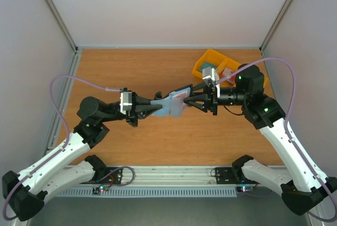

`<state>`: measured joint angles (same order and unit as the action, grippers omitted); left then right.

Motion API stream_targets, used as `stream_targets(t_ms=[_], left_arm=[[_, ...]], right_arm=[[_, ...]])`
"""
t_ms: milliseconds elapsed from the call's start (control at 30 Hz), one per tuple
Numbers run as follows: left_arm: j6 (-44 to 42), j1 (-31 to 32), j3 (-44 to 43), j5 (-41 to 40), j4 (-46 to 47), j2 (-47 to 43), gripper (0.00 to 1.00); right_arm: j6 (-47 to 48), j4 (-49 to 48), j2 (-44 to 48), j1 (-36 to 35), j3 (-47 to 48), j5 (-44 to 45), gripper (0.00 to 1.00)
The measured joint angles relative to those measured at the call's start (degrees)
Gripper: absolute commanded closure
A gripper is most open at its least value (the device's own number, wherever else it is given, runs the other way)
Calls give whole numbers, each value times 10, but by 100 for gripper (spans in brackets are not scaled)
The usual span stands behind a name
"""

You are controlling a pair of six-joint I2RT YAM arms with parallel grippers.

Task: Take the credit cards out of the card holder

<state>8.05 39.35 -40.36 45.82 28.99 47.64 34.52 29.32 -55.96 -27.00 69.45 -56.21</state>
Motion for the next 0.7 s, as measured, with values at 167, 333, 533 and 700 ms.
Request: stream_targets(t_ms=[167, 333, 533, 700], left_arm=[[0, 1, 0, 0, 0, 0, 100], [0, 1, 0, -1, 0, 0, 100], [-3, 2, 0, -16, 0, 0, 100], [-3, 3, 0, -50, -4, 0, 100]], right_arm=[[-4, -24, -18, -29, -2, 13, 63], [-8, -40, -34, -56, -2, 7, 54], [-14, -48, -43, -75, -2, -23, 67], [-19, -46, -38, -77, -2, -16, 94]])
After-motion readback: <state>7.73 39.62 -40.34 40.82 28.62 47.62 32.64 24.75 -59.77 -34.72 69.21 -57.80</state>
